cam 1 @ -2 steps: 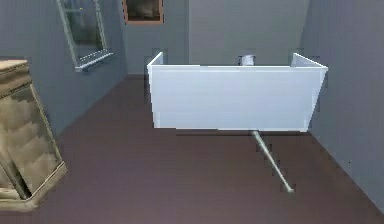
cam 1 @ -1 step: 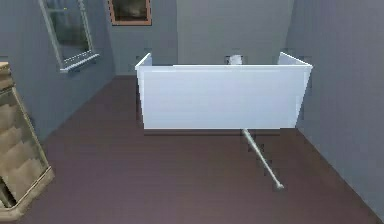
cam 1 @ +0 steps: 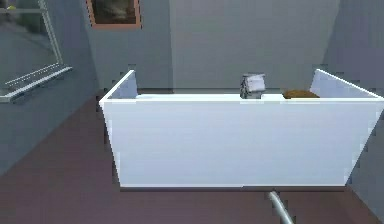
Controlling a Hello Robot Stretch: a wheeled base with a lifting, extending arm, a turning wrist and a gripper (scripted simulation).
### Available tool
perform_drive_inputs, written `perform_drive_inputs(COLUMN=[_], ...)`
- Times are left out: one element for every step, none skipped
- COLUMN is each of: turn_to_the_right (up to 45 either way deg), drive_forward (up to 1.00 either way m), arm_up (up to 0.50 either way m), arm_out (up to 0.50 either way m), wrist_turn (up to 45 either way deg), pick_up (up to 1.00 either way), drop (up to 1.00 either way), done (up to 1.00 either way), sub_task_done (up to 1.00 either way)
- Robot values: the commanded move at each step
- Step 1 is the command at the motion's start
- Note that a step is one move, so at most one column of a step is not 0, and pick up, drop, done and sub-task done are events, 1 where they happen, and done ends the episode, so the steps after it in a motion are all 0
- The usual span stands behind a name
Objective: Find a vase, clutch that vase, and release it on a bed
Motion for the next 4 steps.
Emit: perform_drive_inputs(turn_to_the_right=[0.0, -45.0, -45.0, -45.0], drive_forward=[0.70, 0.00, 0.00, 0.00], arm_up=[0.00, 0.00, 0.00, 0.00], arm_out=[0.00, 0.00, 0.00, 0.00], wrist_turn=[0.0, 0.0, 0.0, 0.0], pick_up=[0.00, 0.00, 0.00, 0.00], drop=[0.00, 0.00, 0.00, 0.00], done=[0.00, 0.00, 0.00, 0.00], sub_task_done=[0.00, 0.00, 0.00, 0.00])
